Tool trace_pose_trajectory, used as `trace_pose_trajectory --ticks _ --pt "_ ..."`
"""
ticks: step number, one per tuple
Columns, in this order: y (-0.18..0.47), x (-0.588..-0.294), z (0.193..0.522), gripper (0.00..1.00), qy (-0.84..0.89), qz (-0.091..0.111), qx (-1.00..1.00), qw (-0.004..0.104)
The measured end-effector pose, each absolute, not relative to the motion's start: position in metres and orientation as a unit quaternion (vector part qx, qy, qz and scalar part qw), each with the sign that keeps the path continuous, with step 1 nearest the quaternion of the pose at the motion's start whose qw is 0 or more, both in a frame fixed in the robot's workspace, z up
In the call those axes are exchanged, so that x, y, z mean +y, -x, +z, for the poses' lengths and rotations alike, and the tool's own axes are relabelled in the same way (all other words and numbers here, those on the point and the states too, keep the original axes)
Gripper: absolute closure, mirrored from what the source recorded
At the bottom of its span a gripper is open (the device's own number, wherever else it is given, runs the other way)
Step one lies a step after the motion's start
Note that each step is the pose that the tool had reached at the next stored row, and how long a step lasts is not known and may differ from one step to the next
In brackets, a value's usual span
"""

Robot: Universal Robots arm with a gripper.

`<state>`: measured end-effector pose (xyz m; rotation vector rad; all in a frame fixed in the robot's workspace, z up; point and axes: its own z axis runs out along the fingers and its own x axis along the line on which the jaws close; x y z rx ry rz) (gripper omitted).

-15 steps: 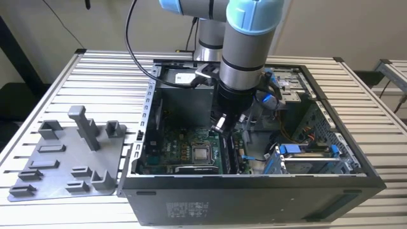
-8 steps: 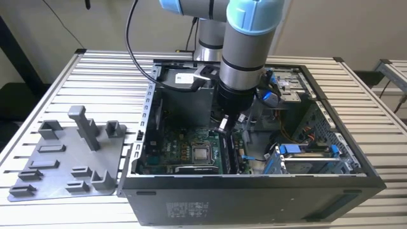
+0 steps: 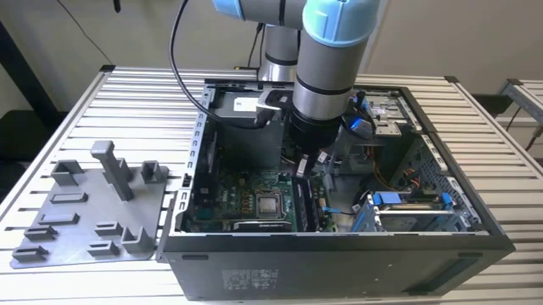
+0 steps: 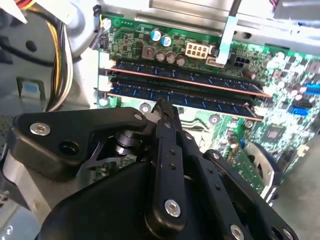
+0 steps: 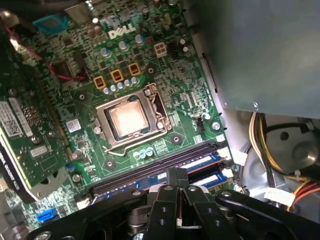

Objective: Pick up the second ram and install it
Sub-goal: 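Press down the second ram until it locks into place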

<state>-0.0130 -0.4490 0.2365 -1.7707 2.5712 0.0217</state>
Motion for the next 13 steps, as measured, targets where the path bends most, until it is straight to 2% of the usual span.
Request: trace_pose_trajectory --ticks 13 --pt "0.0135 -0.4491 0.2363 0.89 0.657 0.008 0.754 0.009"
